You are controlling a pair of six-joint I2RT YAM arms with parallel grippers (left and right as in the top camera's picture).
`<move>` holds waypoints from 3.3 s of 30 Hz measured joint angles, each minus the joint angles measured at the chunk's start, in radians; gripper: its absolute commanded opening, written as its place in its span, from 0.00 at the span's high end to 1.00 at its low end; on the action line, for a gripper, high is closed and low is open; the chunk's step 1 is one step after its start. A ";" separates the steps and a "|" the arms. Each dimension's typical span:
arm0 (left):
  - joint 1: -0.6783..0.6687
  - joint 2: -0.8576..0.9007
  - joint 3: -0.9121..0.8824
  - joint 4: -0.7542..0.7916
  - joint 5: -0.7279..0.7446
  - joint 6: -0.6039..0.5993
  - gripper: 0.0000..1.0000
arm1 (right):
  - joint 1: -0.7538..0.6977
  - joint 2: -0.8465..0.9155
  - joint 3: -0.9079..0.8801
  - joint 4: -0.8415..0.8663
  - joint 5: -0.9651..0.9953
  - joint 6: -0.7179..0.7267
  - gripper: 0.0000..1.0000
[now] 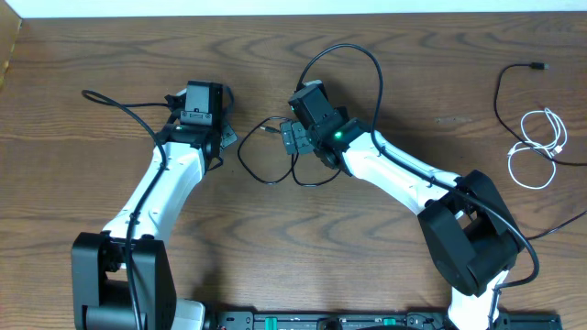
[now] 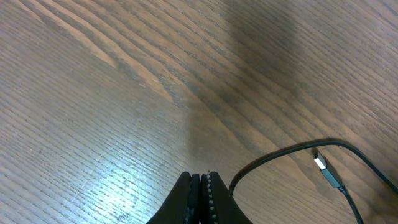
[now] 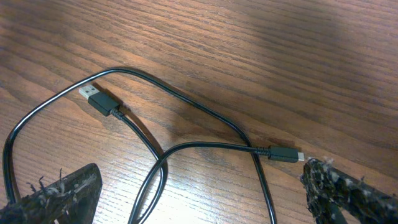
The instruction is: Untangle cables
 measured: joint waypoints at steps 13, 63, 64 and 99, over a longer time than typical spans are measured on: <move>0.000 0.000 0.000 0.000 0.000 0.000 0.92 | 0.000 0.000 0.000 0.000 0.001 0.000 0.01; 0.000 0.000 0.000 0.009 -0.023 0.000 0.88 | 0.000 0.000 0.000 0.058 -0.184 0.013 0.51; 0.000 0.000 0.000 0.010 -0.023 -0.001 0.87 | 0.000 0.000 0.000 0.060 -0.180 0.022 0.49; 0.000 0.000 0.000 0.017 -0.023 0.000 0.87 | 0.044 0.150 -0.065 0.309 -0.209 0.013 0.99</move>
